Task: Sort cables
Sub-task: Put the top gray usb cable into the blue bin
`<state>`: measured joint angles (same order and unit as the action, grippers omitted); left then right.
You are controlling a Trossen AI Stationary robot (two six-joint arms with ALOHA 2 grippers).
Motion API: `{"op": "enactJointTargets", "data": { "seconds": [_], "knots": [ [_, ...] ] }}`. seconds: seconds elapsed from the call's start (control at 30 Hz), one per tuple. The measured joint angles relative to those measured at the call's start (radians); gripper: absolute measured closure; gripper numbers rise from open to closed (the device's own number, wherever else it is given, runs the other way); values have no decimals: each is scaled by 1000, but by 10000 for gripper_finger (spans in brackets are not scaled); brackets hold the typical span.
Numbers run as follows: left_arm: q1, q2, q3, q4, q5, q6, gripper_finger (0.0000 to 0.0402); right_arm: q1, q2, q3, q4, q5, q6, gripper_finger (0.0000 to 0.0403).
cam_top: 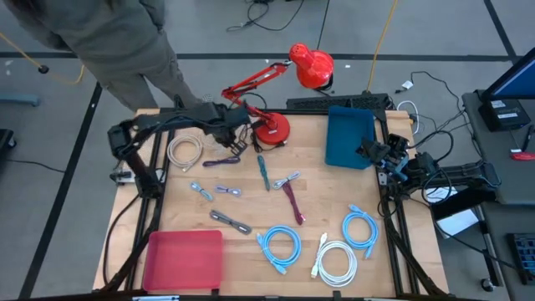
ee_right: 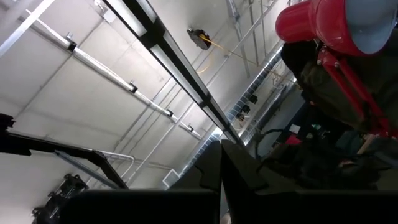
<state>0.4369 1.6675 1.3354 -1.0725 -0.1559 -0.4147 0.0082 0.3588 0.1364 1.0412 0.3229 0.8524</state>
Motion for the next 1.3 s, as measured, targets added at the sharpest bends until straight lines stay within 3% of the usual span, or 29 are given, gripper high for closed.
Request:
{"op": "enactJointTargets", "data": {
  "seconds": [0.2, 0.33, 0.57, 0.73, 0.9, 1.13, 1.3],
  "knots": [
    [-128, -172, 0, 29, 63, -96, 401, 0, 0, 0, -16, -39, -31, 402],
    [-244, -259, 0, 162, 100, -181, 401, 0, 0, 0, -90, -63, -26, 384],
    [-382, -323, 4, 691, 115, -297, 402, 0, 39, 0, -176, -161, -43, 289],
    [-398, -290, 2, 955, 121, -320, 402, 0, 88, 0, -172, -166, 6, 221],
    [-358, -196, 3, 1170, 183, -326, 401, 0, 121, 0, -168, -168, 86, 186],
    [-307, -29, 2, 1206, 289, -352, 401, 0, 162, 1, -105, -163, 110, 175],
    [-292, 81, 100, 1208, 332, -315, 401, 0, 203, 1, -103, -165, 178, 178]
  ]
}}
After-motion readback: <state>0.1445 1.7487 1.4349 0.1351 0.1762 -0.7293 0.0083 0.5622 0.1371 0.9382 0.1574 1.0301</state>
